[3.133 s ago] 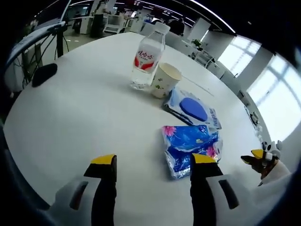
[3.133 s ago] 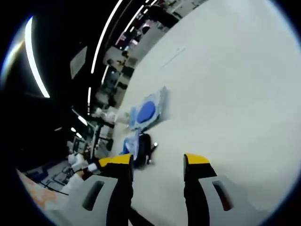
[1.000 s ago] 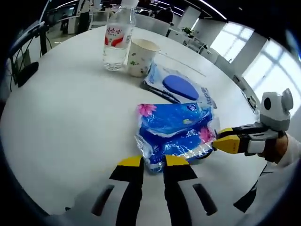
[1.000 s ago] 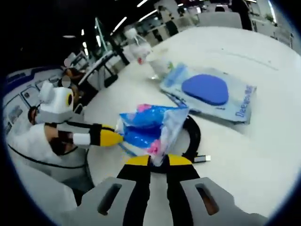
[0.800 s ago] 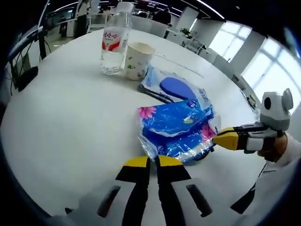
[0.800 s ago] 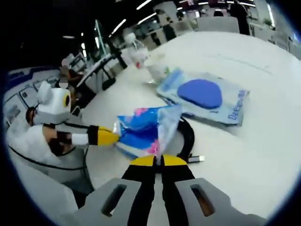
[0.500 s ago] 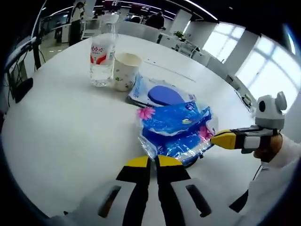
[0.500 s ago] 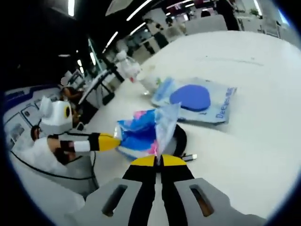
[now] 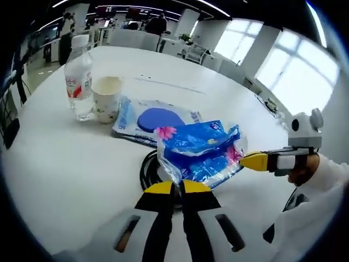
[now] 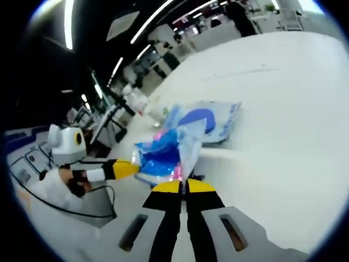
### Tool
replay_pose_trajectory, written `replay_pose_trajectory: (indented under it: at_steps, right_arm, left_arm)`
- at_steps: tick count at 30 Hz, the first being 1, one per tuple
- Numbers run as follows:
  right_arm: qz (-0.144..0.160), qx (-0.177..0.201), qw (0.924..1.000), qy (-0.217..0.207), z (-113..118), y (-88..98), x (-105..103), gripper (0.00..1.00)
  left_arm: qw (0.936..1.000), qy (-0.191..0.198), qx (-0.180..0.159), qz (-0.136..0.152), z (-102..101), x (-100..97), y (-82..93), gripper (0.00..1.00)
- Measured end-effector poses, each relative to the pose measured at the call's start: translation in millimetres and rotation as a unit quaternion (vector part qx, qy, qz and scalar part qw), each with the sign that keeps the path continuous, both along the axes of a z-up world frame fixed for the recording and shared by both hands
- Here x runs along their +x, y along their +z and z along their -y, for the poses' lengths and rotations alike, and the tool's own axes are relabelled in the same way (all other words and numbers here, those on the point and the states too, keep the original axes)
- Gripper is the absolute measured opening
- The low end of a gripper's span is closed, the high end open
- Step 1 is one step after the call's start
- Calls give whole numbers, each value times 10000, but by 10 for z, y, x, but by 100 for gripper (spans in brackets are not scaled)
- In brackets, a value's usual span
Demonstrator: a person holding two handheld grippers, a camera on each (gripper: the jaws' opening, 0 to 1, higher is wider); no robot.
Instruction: Arrange the tabletop items into an orderly group along one side of the table until the central work area is clear of visible clutter.
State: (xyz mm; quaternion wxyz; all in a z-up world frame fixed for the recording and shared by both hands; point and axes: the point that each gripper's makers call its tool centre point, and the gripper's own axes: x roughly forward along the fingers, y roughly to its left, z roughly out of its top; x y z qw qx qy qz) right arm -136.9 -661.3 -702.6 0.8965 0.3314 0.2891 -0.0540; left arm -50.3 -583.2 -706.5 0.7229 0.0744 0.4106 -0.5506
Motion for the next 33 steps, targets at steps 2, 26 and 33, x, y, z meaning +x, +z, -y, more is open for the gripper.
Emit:
replay_pose_trajectory:
  at_steps: [2,26,33]
  right_arm:
    - [11,38,9999,-128,54,0,-61,0]
    - [161,45,9939,-1090,585,47,-450,0]
    - [129,7,9918,-1272,699,13,-516,0]
  left_arm:
    - [10000,-67,-10,14,71,-38,8,1]
    - [9954,-951,-24,115,740,-341,113,2]
    - [9939,-1098,47,104,888,-383,87,2]
